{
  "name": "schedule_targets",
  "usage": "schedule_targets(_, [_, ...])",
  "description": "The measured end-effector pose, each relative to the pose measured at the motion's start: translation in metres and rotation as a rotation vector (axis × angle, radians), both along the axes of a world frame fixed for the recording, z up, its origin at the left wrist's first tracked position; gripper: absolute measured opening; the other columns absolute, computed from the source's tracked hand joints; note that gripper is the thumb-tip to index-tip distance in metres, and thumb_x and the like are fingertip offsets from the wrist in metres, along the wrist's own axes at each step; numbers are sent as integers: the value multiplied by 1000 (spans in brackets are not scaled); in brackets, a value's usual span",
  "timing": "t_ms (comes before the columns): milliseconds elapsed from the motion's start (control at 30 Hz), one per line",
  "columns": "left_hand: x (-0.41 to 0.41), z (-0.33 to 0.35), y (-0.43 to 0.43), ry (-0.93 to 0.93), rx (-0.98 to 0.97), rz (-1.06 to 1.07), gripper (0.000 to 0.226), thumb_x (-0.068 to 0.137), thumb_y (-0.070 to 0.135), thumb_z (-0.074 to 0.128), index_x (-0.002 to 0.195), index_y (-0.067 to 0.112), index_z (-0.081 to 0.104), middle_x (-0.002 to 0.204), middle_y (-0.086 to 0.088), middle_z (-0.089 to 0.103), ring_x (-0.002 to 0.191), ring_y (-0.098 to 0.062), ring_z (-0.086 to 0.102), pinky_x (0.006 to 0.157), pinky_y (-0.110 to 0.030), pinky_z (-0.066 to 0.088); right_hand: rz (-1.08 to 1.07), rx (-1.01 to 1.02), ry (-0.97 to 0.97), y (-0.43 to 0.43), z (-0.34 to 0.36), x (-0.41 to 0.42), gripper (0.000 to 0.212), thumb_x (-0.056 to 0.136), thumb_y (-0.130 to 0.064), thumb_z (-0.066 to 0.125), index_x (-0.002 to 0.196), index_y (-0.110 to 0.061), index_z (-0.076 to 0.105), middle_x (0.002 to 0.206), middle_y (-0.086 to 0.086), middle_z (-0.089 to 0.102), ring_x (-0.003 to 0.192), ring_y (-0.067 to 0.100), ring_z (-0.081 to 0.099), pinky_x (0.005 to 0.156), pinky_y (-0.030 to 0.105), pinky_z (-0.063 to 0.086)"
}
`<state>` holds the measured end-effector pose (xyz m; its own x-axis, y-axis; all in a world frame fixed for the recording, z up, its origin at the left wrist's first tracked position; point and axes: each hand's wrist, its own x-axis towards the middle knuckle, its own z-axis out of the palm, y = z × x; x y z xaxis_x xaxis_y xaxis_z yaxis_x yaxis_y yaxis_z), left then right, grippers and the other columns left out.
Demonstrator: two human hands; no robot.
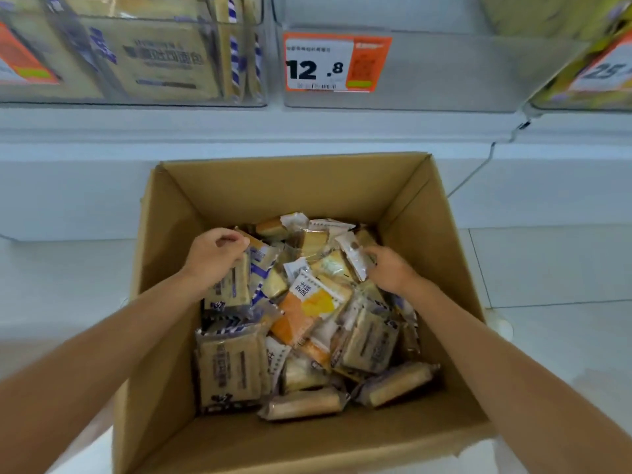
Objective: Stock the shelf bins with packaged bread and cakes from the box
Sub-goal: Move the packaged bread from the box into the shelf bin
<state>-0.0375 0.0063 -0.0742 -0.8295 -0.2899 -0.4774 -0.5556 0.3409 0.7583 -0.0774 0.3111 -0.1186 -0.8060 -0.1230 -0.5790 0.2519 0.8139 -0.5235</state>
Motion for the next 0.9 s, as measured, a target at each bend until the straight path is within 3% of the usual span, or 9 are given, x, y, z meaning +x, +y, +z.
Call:
schedule_targets(100, [3,1,0,-20,-10,-99,16,95,26,63,107,16,66,97,-6,69,91,-18,65,88,-40,54,158,-36,-147,-12,6,7,42,92,-3,57,134,-8,53,132,8,55,125,23,51,89,21,41])
schedule_targets(233, [10,0,0,-40,-11,-142,19,95,24,63,110,14,65,95,-6,68,87,-17,64,80,-34,54,399,57,-302,1,-2,33,63,86,-5,69,141,-25,44,134,-7,44,118,16,50,90,26,47])
schedule_targets(333, [18,2,2,-73,-13,-171,18,95,24,62,111,15,65,97,-7,68,84,-14,64,74,-27,53,321,97,-205,14,-15,47,37,83,-19,76,114,-23,55,122,-2,53,110,20,55,85,30,48])
schedule_targets(467, [24,7,9,-152,45,-257,28,93,20,65,121,16,62,111,-6,66,97,-16,66,77,-26,56,172,-76,-127,10,7,43,19,85,-14,74,88,-14,55,88,-3,52,86,13,56,75,26,47])
schedule_targets(600, [21,17,29,-180,71,-404,75,83,36,76,147,27,38,146,1,46,126,-19,52,103,-43,48,8,-320,14,-20,61,24,24,88,-15,71,101,0,56,85,4,57,68,11,54,54,12,44])
schedule_targets(667, [17,24,37,-180,152,-221,108,70,58,80,154,34,17,156,0,32,135,-27,43,107,-51,42,-179,-483,47,-38,84,17,23,89,-16,69,106,-6,58,93,10,65,70,15,61,58,18,51])
schedule_targets(733, [13,30,36,-235,361,-10,124,51,73,81,153,31,24,152,-4,41,133,-28,46,100,-53,47,-402,-701,-44,-48,98,14,28,90,-13,68,114,-10,55,92,13,70,74,20,66,79,37,55])
schedule_targets(833, [15,47,35,-283,755,-95,65,73,49,74,130,20,58,126,-6,66,116,-25,63,87,-45,57,-402,-856,-221,-55,109,20,54,86,-3,68,135,-7,44,116,17,66,93,26,68,91,42,53])
schedule_targets(900, [18,56,35,-168,664,-198,40,84,23,72,123,18,62,117,-5,72,108,-23,69,86,-42,58,-296,-774,-190,-59,113,26,71,83,-2,71,145,-10,36,125,14,61,109,26,64,98,40,51])
